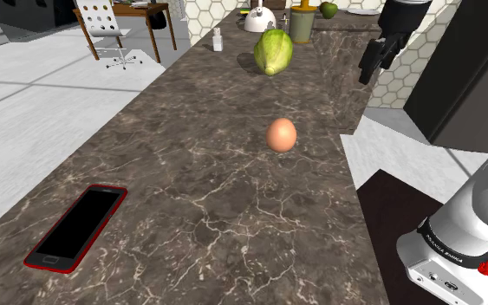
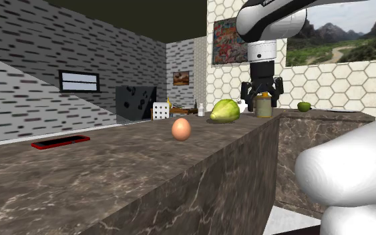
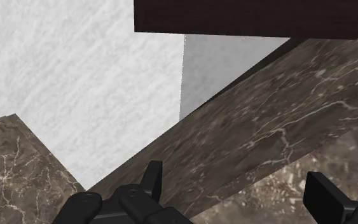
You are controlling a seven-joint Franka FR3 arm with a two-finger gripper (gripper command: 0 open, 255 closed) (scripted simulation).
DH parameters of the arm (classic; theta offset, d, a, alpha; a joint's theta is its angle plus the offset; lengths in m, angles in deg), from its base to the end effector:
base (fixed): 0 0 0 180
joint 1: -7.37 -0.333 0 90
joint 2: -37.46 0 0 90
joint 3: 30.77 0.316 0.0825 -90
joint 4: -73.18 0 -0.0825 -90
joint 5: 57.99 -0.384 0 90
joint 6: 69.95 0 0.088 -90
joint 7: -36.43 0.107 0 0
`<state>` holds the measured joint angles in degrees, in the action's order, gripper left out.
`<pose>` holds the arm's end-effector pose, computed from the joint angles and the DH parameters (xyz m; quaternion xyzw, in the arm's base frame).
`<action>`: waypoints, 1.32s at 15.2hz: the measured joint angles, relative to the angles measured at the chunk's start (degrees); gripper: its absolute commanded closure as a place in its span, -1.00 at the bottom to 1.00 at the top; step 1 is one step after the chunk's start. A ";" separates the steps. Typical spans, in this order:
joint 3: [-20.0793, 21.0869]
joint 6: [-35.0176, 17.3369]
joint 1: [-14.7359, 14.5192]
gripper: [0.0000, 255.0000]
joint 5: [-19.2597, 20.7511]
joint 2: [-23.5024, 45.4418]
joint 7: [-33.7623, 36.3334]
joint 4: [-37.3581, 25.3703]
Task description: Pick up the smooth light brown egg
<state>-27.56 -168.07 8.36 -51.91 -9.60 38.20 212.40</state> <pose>0.3105 0.0067 0.5798 0.9960 0.0009 0.0533 0.0719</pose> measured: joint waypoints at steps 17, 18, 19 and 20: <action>16.51 -22.13 -8.78 -1.00 -15.98 -3.42 19.65 9.24; 17.59 -23.89 -9.05 -1.00 -16.67 -3.02 20.73 9.35; 18.86 -25.79 -9.40 -1.00 -17.41 -2.78 21.94 9.71; 20.43 -27.33 -9.69 -1.00 -18.12 -2.27 23.47 9.40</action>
<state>-7.14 -195.40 -1.33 -70.03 -11.87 61.67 221.80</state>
